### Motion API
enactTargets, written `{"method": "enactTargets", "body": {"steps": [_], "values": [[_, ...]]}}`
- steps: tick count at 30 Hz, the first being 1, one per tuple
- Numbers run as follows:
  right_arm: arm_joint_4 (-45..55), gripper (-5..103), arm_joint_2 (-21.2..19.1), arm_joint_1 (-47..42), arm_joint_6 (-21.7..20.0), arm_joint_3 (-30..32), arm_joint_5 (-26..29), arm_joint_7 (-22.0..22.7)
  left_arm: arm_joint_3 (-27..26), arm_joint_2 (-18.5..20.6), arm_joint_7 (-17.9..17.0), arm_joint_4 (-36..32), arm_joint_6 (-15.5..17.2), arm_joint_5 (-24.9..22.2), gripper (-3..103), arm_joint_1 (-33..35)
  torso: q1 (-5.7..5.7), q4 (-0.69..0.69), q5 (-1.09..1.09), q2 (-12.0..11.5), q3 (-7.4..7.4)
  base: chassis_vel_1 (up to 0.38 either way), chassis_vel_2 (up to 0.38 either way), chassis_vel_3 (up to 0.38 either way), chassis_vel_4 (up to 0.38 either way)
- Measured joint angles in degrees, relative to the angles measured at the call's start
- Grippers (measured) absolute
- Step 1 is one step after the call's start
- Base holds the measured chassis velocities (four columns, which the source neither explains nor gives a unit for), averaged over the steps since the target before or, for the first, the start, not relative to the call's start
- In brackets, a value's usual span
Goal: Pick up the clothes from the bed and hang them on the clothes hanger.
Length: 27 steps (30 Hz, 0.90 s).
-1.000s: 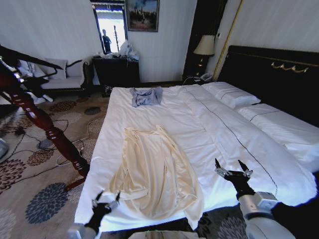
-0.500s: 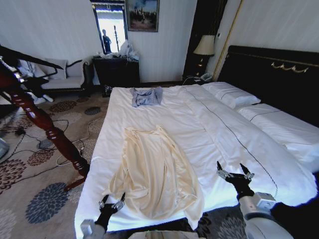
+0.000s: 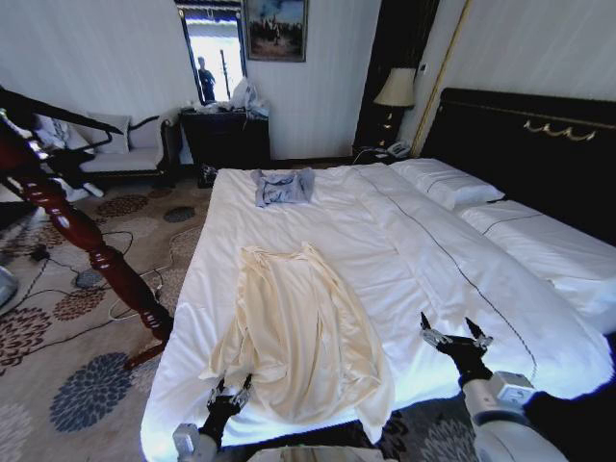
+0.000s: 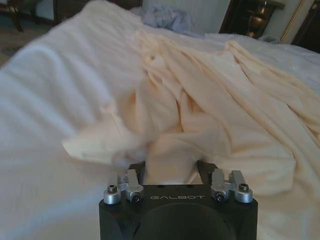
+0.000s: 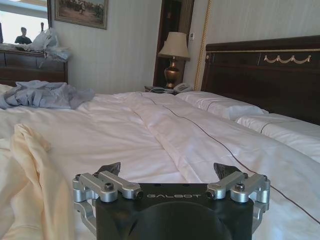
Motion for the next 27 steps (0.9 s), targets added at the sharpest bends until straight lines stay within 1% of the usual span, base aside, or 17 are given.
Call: {"method": "enactTargets", "body": {"steps": [2,3,6,8,11,12,13,14,15,16,17,18,19,21,22,26,27], "values": [[-0.1,100,0.1,0.0,0.0,-0.1,-0.2,0.0,-1.1,0.0,0.0,-1.1,-0.2,0.0,48,0.4,0.00,0.00,0.00,0.0,0.00,0.000,0.000,0.000,0.000],[-0.1,100,0.1,0.0,0.0,-0.1,-0.2,0.0,-1.1,0.0,0.0,-1.1,-0.2,0.0,48,0.4,0.00,0.00,0.00,0.0,0.00,0.000,0.000,0.000,0.000],[-0.5,100,0.2,-0.1,-0.1,-0.1,-0.4,0.3,-1.3,-0.2,0.2,-2.0,-0.6,0.3,31,1.4,0.00,0.01,0.01,0.0,0.00,0.000,0.000,0.000,0.000],[-0.5,100,0.2,-0.1,-0.4,-0.2,0.0,0.6,-1.2,-0.4,0.3,-2.0,-0.8,0.5,31,1.5,0.00,0.01,0.01,0.0,0.00,0.000,0.000,0.000,0.000],[-0.5,100,0.1,-0.5,-1.5,-0.4,3.4,0.9,-0.8,-1.1,0.5,-1.0,-1.6,1.1,15,1.5,0.00,0.01,0.00,0.0,0.00,0.000,0.000,0.000,0.000],[-0.5,100,0.1,-0.5,-1.5,-0.4,3.4,0.9,-0.8,-1.1,0.5,-1.0,-1.6,1.1,15,1.5,0.00,0.01,0.00,0.0,0.00,0.000,0.000,0.000,0.000],[-0.4,100,0.0,-0.7,-2.4,-0.6,5.5,1.2,-0.6,-1.4,0.5,-0.8,-1.9,1.3,10,1.6,0.00,0.02,0.00,0.0,0.00,0.000,0.000,0.000,0.000],[-0.2,100,-0.1,-0.9,-3.5,-0.7,8.2,1.5,-0.5,-1.5,0.5,-0.8,-2.1,1.5,10,1.7,0.00,0.01,0.00,0.0,0.00,0.000,0.000,0.000,0.000],[0.6,100,-0.1,-1.2,-6.3,-1.0,15.6,2.2,-0.6,-1.6,0.5,-0.9,-2.5,1.8,5,2.2,0.00,0.01,0.00,0.0,0.00,0.000,0.000,0.000,0.000],[1.0,100,-0.1,-1.4,-8.1,-1.1,20.5,2.5,-0.7,-1.7,0.5,-1.2,-2.7,1.9,2,2.7,0.00,0.01,0.00,0.0,0.00,0.000,0.000,0.000,0.000],[1.4,100,-0.1,-1.5,-11.0,-1.2,27.6,3.2,-1.2,-1.7,0.4,-2.0,-3.1,2.0,1,3.7,0.00,0.01,0.00,0.0,0.00,0.000,0.000,0.000,0.000],[1.4,100,-0.1,-1.5,-11.0,-1.2,27.6,3.2,-1.2,-1.7,0.4,-2.0,-3.1,2.0,1,3.7,0.00,0.01,0.00,0.0,0.00,0.000,0.000,0.000,0.000],[1.5,100,0.0,-1.3,-13.2,-1.3,32.5,3.9,-1.8,-1.8,0.4,-2.8,-3.5,2.2,1,4.6,0.00,0.01,0.00,0.0,0.00,0.000,0.000,0.000,0.000],[0.4,100,-0.1,-0.4,-16.8,-1.9,38.3,4.5,-3.8,-2.2,0.3,-5.2,-4.3,2.1,0,7.5,0.00,0.01,0.01,0.0,0.00,0.000,0.000,0.000,0.000],[0.4,100,-0.1,-0.4,-16.8,-1.9,38.3,4.5,-3.8,-2.2,0.3,-5.2,-4.3,2.1,0,7.5,0.00,0.01,0.01,0.0,0.00,0.000,0.000,0.000,0.000],[-1.9,100,-0.4,1.2,-20.2,-4.2,42.0,4.9,-6.2,-3.1,0.4,-7.9,-5.5,2.2,0,11.4,0.00,0.02,0.03,0.0,0.00,0.000,0.000,0.000,0.000],[-1.9,100,-0.4,1.2,-20.2,-4.2,42.0,4.9,-6.2,-3.1,0.4,-7.9,-5.5,2.2,0,11.4,0.00,0.02,0.03,0.0,0.00,0.000,0.000,0.000,0.000]]}}
